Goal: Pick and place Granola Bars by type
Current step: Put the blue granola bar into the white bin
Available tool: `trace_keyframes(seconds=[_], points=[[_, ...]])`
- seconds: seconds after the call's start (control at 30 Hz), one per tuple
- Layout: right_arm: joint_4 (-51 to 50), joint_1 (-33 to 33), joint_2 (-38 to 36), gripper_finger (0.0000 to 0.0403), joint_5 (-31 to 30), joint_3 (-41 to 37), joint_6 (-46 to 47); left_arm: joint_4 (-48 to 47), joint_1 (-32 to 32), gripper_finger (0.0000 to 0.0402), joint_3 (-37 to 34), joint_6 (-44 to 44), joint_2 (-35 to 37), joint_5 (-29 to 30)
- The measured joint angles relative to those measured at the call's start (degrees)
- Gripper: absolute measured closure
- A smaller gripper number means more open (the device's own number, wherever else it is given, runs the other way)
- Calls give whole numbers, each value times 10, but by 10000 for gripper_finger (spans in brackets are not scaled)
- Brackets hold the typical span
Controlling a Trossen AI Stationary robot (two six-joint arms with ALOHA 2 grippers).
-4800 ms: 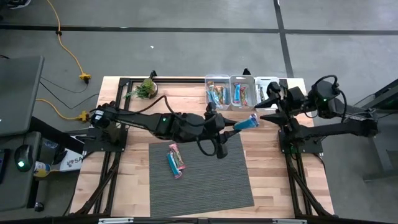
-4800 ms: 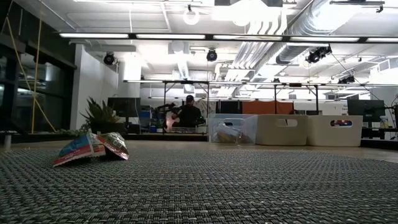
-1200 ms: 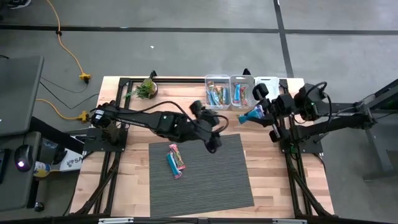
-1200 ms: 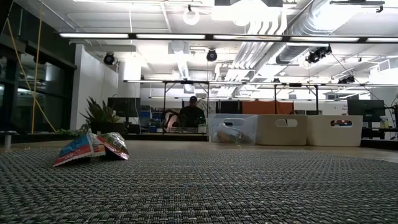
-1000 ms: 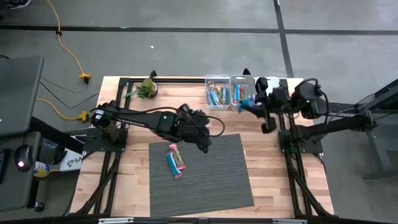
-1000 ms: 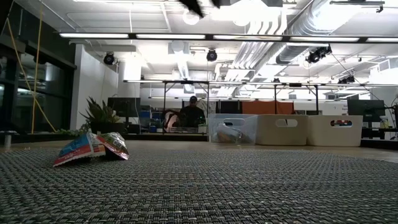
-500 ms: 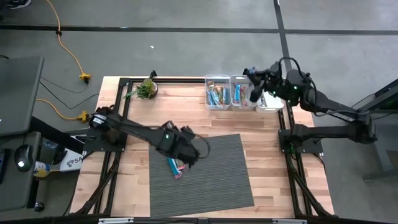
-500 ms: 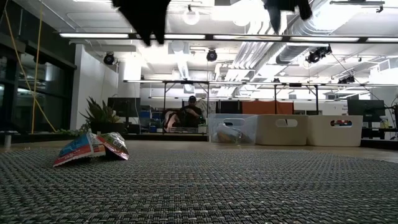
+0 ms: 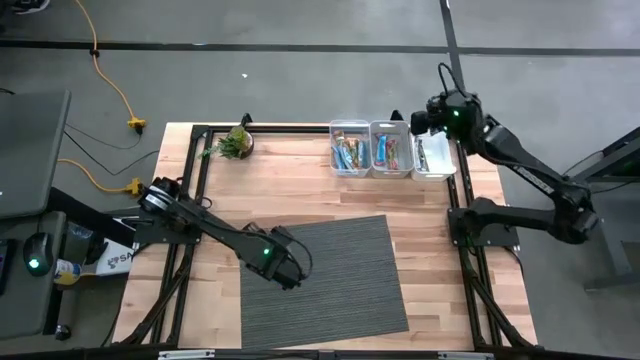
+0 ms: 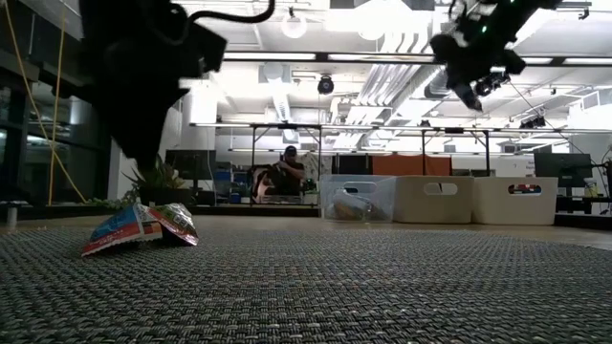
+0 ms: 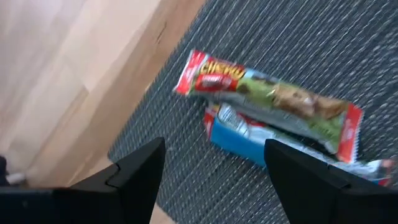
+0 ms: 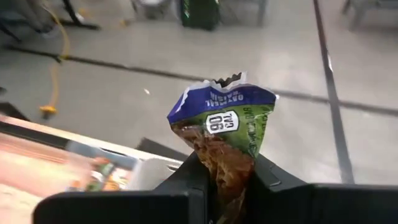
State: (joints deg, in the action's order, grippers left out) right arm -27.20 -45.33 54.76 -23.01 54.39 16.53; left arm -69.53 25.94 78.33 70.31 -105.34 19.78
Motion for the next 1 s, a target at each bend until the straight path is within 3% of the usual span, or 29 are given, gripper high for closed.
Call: trace_keyframes(seconds=[0.57,0.8,1.0], points=[[-51,-110,211,363,63,0,87,-84,59,141,5,120,1,-5],[-85,-137,239,372,59,-1,103,-145,68,149,42,145,1,28],[-87,-135,240,352,61,-8,105,-187,67,149,70,145,1,60]])
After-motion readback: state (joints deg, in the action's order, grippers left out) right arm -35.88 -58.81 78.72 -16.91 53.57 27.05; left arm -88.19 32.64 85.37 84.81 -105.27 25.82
